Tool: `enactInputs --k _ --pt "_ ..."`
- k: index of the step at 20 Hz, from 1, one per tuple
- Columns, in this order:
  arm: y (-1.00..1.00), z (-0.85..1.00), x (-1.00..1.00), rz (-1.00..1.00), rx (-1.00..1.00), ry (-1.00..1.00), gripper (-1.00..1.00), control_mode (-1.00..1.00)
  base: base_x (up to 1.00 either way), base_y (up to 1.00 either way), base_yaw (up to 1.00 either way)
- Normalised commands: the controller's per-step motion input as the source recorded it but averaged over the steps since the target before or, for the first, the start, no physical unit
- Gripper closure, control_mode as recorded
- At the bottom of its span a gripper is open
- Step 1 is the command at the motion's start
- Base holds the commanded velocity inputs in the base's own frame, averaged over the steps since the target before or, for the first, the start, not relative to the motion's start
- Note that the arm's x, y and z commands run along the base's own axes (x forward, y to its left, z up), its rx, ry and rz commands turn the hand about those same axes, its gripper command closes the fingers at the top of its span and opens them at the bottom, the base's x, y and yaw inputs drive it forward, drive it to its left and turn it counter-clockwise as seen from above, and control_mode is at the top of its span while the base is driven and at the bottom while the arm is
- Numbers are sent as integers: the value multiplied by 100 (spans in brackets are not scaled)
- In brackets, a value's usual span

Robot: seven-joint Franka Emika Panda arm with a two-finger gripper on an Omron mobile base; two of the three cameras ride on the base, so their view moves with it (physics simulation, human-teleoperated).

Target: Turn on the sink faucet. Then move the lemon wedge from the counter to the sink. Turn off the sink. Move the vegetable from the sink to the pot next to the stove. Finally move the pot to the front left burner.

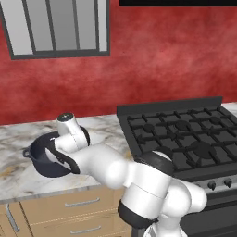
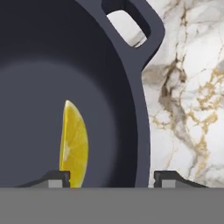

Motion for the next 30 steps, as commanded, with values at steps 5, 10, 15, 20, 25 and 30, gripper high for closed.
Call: enactInputs --k 5,10,15,20,25,30 --pt "0 0 0 0 0 0 100 -100 0 0 0" --pt "-3 0 -13 -6 0 0 100 -100 0 0 0" --pt "-43 12 -22 -21 0 0 100 -100 0 0 0" --pt "-61 40 -19 -21 0 0 100 -100 0 0 0" --pt "-60 34 -29 -18 0 -6 100 -100 0 0 0" --pt "-55 27 -49 -14 0 -16 100 -100 0 0 0"
